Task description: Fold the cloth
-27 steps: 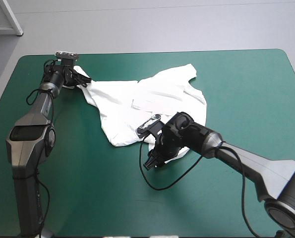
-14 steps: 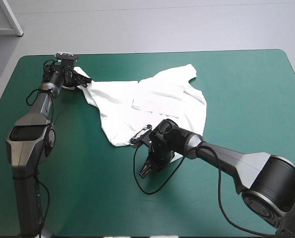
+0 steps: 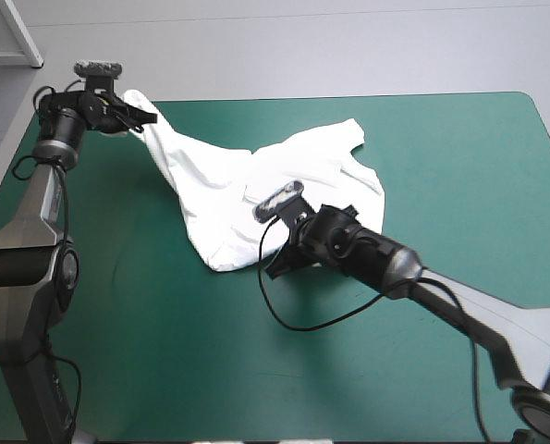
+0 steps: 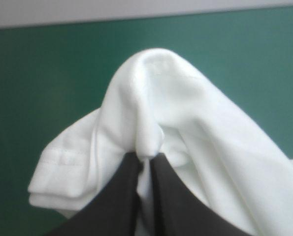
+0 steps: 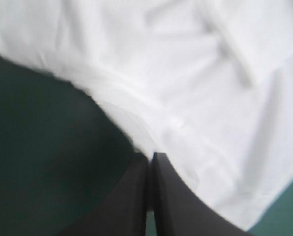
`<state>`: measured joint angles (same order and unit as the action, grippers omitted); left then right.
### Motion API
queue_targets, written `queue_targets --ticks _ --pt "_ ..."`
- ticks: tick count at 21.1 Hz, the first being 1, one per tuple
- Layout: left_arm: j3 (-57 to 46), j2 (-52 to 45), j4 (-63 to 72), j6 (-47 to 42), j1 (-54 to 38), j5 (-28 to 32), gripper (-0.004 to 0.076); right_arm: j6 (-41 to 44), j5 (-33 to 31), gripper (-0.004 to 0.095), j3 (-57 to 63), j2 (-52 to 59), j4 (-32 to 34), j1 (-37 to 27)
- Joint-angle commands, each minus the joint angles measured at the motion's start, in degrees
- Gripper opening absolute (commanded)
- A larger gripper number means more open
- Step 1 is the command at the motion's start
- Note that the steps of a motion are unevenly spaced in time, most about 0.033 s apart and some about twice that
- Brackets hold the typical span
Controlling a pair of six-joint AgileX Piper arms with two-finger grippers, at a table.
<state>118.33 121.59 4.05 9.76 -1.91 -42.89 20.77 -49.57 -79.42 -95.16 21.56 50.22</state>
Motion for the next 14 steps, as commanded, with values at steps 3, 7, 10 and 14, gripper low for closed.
queue_targets --ticks 3,7,10,14 --pt "1.79 -17.75 1.28 0.02 -0.05 2.76 0.0025 -1.33 -2.21 -0.0017 -15.93 14.25 12.85 -1.42" --pt "1.79 -28.54 1.68 0.02 -0.05 4.95 0.0025 -6.60 -5.16 -0.0017 -31.40 18.12 23.38 -1.42" --pt "1.79 -36.13 -1.72 0.14 -0.05 6.02 0.0024 -10.35 -6.62 -0.0017 -41.59 19.23 27.65 -1.42" --pt "1.79 -44.90 -9.97 0.01 -0.05 6.90 0.0024 -14.92 -6.57 -0.0017 -50.40 20.49 28.13 -1.30"
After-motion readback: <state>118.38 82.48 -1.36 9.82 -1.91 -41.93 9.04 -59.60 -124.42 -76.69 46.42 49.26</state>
